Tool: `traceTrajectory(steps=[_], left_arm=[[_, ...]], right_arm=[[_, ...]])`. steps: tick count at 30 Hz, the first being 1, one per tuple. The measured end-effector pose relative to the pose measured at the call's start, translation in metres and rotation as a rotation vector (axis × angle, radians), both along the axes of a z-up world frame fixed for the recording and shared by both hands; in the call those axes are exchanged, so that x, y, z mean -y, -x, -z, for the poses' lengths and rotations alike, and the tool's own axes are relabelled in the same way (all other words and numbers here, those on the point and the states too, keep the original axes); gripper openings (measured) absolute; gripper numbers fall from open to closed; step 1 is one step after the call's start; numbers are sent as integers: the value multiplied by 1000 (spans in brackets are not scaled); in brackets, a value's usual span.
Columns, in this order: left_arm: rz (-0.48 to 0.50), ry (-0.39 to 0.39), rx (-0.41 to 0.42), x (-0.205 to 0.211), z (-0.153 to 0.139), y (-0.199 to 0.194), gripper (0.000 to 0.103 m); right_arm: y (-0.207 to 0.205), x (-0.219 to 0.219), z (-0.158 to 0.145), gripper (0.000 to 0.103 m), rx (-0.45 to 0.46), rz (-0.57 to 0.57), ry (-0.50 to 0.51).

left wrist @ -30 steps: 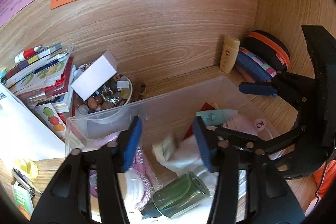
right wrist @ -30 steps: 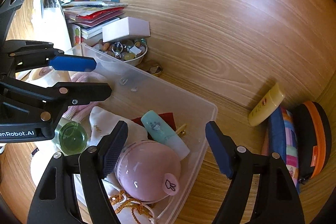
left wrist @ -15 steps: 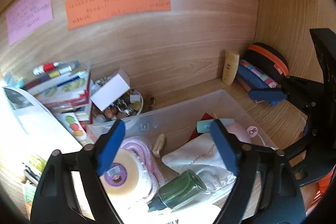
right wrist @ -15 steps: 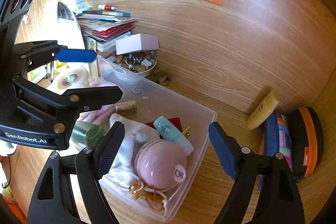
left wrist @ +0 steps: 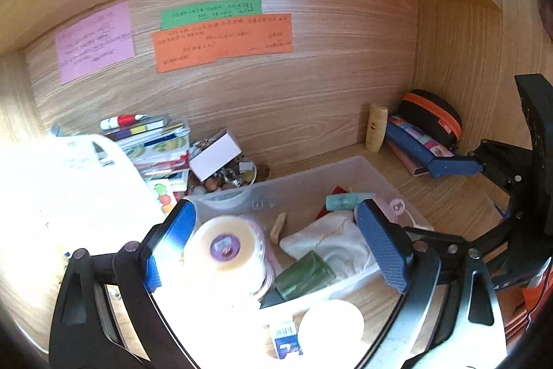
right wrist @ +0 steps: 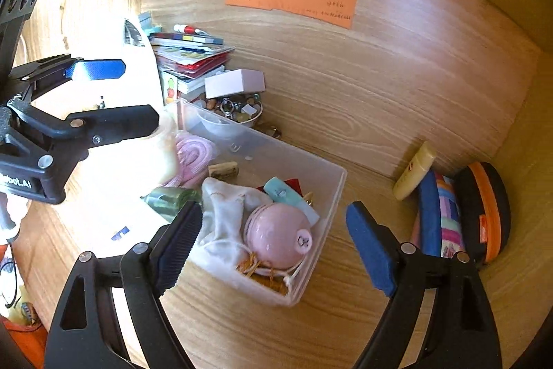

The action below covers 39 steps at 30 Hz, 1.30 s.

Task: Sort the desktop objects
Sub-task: 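Move the right tool back toward the white round lid beside the box, then grasp the white round lid with right tool while left tool grasps the blue Max box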

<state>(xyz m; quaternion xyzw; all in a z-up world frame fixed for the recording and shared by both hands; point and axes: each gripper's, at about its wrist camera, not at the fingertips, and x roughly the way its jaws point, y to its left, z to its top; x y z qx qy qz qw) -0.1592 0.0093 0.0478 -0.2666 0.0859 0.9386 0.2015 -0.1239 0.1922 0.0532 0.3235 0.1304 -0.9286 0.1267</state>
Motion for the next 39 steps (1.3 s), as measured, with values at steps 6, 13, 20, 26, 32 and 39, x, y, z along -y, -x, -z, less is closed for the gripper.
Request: traceTrajectory(steps=[6, 13, 20, 26, 32, 39], left_arm=[[-26, 10, -4, 16, 5, -21, 95], [-64, -1, 32, 40, 19, -34, 95], [-85, -19, 115, 55, 48, -37, 95], [-92, -25, 143, 64, 68, -43, 95], [-61, -82, 242, 71, 88, -39, 77], [-27, -61, 257, 69, 97, -41, 73]], right_arm=[[-20, 9, 4, 84, 0, -20, 3], [-38, 21, 20, 84, 46, -58, 31], [-47, 40, 45, 84, 112, -98, 18], [-41, 54, 69, 84, 201, -128, 21], [-29, 67, 86, 84, 273, -149, 40], [-14, 82, 97, 77, 305, -156, 25]])
